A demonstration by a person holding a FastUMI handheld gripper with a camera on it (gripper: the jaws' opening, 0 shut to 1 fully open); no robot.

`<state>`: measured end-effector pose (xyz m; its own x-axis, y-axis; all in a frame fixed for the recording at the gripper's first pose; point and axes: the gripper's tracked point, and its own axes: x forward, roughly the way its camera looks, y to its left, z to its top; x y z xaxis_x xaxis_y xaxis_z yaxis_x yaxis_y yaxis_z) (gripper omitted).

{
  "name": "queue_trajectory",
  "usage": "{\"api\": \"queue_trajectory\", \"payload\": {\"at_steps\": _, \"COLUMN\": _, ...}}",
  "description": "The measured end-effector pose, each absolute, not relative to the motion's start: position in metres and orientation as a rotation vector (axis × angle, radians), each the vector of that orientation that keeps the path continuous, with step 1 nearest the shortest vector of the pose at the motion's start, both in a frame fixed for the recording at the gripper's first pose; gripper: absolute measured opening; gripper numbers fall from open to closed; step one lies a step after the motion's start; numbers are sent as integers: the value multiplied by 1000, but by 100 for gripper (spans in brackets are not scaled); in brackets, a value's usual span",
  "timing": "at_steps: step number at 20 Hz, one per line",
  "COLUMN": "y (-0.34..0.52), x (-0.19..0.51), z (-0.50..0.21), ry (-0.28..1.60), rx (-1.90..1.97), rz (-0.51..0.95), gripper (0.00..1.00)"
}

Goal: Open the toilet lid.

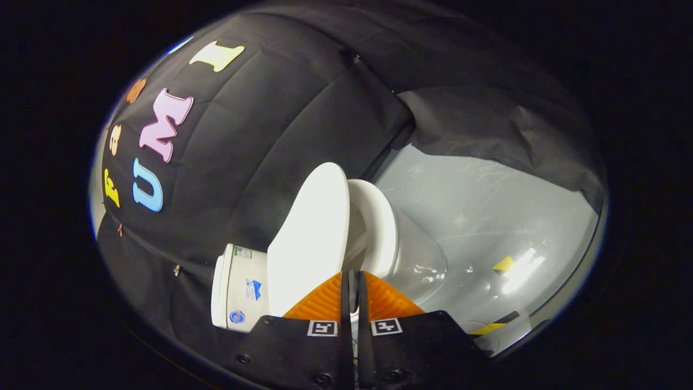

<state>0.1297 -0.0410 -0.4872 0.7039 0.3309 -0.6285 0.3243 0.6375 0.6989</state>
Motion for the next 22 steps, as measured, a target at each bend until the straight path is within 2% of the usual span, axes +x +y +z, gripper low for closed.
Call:
{"api": "queue_trajectory", "payload": {"at_steps": 10, "y": -13, "x": 136, "z": -401, "ry": 752, "rx": 781, "rz": -2, "gripper": 8}}
{"api": "queue_trajectory", "payload": {"at_steps": 22, "y": 60, "x": 144, "z": -307, "ry": 667, "rx": 497, "rz": -14, "gripper": 8}}
